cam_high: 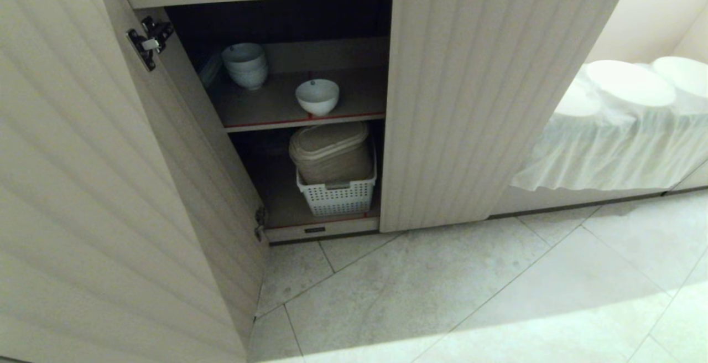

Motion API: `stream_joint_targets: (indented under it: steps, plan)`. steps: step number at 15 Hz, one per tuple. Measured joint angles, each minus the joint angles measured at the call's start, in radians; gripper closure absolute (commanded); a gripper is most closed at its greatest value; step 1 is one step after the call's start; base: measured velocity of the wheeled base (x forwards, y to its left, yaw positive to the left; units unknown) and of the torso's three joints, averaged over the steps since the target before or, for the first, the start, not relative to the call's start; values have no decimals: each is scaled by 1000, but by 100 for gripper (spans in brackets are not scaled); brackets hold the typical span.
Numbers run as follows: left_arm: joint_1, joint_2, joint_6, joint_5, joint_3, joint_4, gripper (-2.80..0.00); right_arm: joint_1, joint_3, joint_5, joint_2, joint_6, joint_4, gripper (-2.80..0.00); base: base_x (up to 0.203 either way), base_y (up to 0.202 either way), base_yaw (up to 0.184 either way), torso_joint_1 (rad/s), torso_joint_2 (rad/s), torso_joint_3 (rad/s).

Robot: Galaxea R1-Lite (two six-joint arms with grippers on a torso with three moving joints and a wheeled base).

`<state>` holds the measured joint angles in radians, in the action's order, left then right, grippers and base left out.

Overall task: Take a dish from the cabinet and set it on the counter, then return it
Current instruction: Close the cabinet door

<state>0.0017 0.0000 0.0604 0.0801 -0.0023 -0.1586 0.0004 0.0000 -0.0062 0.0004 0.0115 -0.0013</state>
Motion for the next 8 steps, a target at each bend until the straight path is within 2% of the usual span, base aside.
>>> stream_joint_targets:
  steps: [1,4,8]
  plan:
    - [0,0,11,34,0,-32,0,0,0,0,0,0,0,0,0,0,0,0,0,0]
    - [-1,0,5,129,1,-33,0,0,0,0,0,0,0,0,0,0,0,0,0,0]
    - [0,0,15,153,1,-34,0,0,0,0,0,0,0,0,0,0,0,0,0,0]
